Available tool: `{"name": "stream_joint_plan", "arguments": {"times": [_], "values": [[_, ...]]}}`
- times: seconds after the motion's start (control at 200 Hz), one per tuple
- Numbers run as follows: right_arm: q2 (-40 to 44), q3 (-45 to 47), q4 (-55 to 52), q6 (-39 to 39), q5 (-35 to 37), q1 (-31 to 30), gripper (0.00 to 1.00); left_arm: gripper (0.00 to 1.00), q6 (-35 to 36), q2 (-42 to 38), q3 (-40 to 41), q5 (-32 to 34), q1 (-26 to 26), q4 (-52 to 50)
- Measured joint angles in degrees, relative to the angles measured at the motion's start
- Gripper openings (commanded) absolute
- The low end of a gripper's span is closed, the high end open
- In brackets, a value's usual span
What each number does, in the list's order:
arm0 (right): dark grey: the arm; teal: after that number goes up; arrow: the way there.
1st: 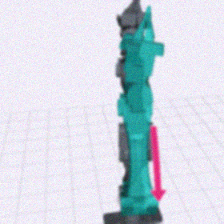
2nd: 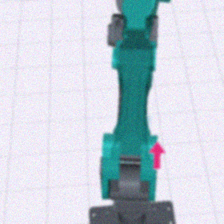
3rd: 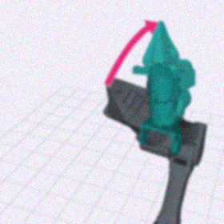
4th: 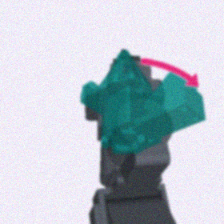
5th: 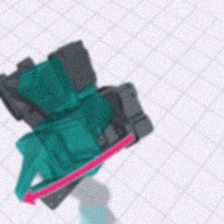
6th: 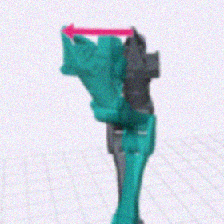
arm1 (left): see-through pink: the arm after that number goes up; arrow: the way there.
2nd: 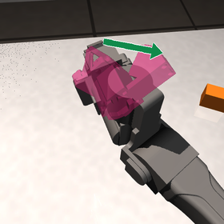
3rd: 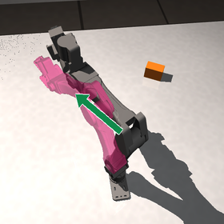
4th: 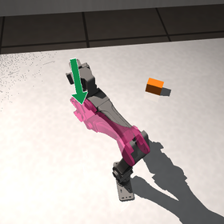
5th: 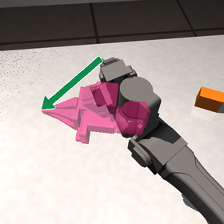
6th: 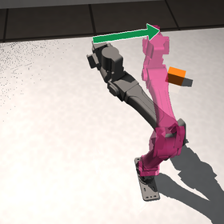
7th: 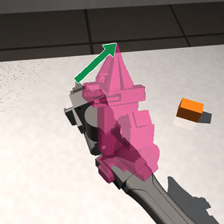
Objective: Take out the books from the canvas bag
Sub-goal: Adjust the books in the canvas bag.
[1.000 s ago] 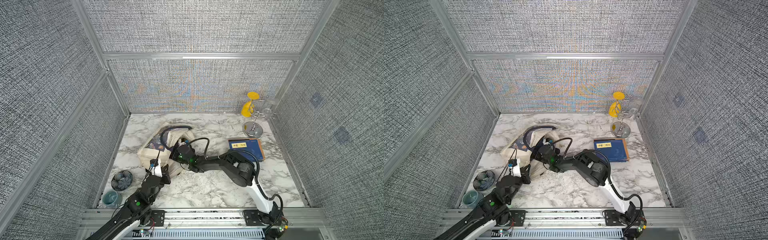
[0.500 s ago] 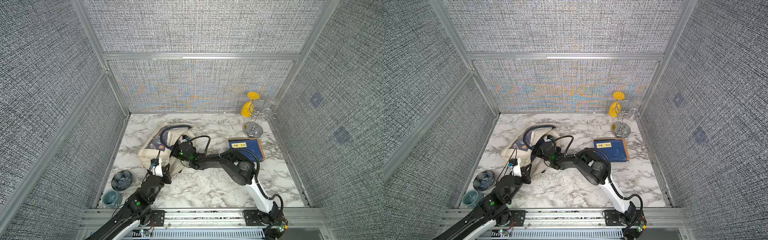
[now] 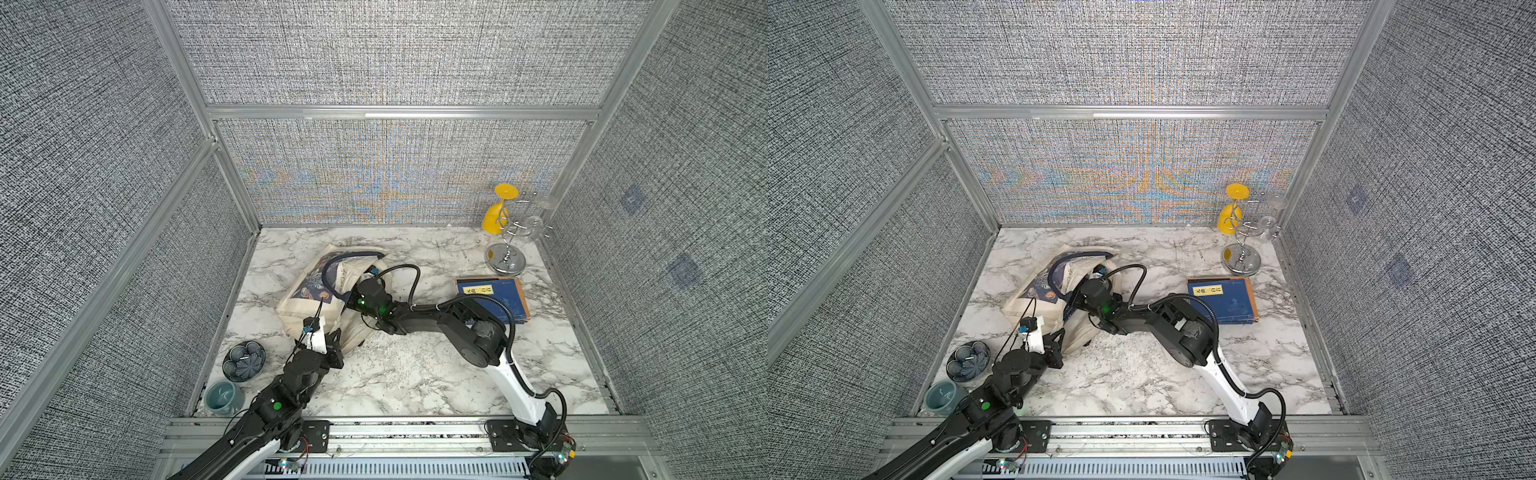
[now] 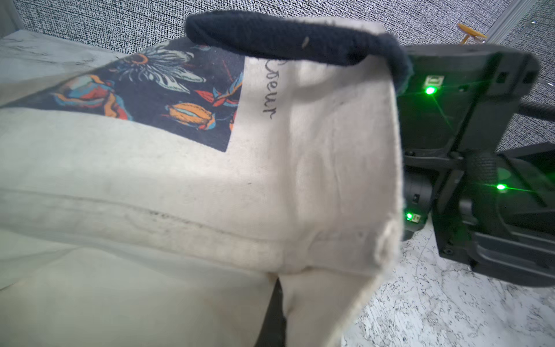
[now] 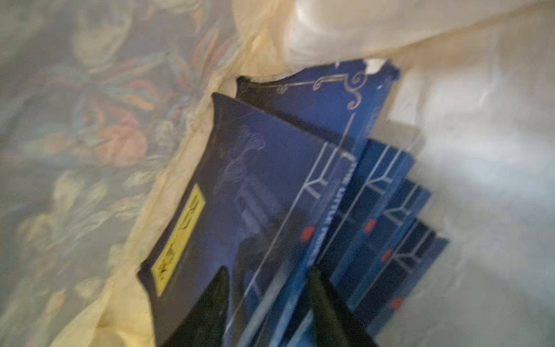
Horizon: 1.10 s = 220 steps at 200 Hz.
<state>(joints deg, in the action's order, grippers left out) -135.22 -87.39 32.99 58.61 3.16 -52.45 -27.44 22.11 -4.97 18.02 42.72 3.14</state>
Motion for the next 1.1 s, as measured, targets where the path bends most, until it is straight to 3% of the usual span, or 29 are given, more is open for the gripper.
{"name": "stream_joint_plan", "arguments": {"times": [0.305, 0.775, 0.88, 1.005, 1.101], "values": [[-0.3, 0.5, 3.4, 0.5, 0.0, 0.4, 0.11, 0.00, 0.0, 0.0, 0.0, -0.2, 0.0, 0.1], [15.0, 22.8, 8.0, 1.2, 4.7, 2.0, 0.04, 0.00, 0.3, -0.7, -0.1, 0.7, 0.0, -0.2], [16.2, 26.0, 9.5, 1.7, 5.7, 2.4, 0.10, 0.00, 0.8, 2.5, -0.4, 1.5, 0.2, 1.1], [15.8, 25.7, 9.5, 2.3, 5.6, 2.7, 0.38, 0.00, 1.6, 7.3, -2.7, 2.0, 0.2, 1.8], [15.6, 25.4, 9.4, 2.3, 5.5, 2.6, 0.48, 0.00, 1.7, 10.0, -4.7, 2.6, 0.2, 1.8]]}}
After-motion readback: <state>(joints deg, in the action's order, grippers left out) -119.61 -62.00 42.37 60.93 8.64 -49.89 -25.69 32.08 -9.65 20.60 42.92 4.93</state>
